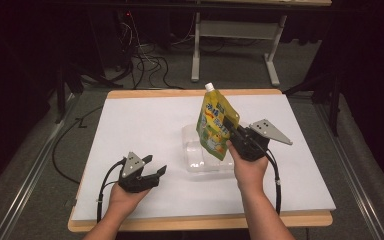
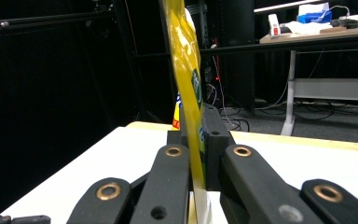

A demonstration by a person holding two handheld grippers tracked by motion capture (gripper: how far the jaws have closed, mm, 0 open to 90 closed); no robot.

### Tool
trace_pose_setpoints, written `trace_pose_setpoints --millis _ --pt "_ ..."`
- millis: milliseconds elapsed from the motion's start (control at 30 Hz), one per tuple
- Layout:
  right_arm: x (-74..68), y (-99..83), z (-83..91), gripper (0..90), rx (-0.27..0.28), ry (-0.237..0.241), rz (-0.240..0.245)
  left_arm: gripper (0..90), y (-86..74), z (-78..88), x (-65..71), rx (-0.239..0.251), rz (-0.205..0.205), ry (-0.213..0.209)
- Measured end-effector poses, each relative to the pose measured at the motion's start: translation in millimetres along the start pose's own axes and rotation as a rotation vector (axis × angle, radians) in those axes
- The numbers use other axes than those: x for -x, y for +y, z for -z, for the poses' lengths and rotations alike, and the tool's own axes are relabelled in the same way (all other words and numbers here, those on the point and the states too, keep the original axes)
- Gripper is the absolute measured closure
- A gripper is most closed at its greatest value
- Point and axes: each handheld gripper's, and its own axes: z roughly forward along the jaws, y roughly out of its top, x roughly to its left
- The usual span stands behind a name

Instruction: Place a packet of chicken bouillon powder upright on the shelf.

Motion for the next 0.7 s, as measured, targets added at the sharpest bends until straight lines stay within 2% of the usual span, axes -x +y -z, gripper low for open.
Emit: trace_pose_setpoints --millis 167,367,533,633,700 --pt "-0.3 -7.7 -4.6 90.0 0.012 -0.009 -0.023 35.4 3.6 -7.6 6.2 0.007 0.008 -0.025" --pt "1.7 -12.0 -5.2 90.0 0.031 -0.02 -0.053 33.9 20.4 -37.4 21.1 0.039 0.059 -0.079" --pt "2.3 -12.2 -6.5 90.0 0.041 -0.034 -0.07 35.4 23.3 -58.2 28.9 0.021 0.058 -0.053" --pt "3.1 -13.7 -7.6 90.0 0.039 -0.043 -0.073 40.0 22.2 -62.3 29.9 0.013 0.035 -0.03" --pt "3.8 -15.1 -7.9 90.0 0.043 -0.041 -0.098 42.7 23.0 -64.6 31.4 0.022 0.032 -0.026"
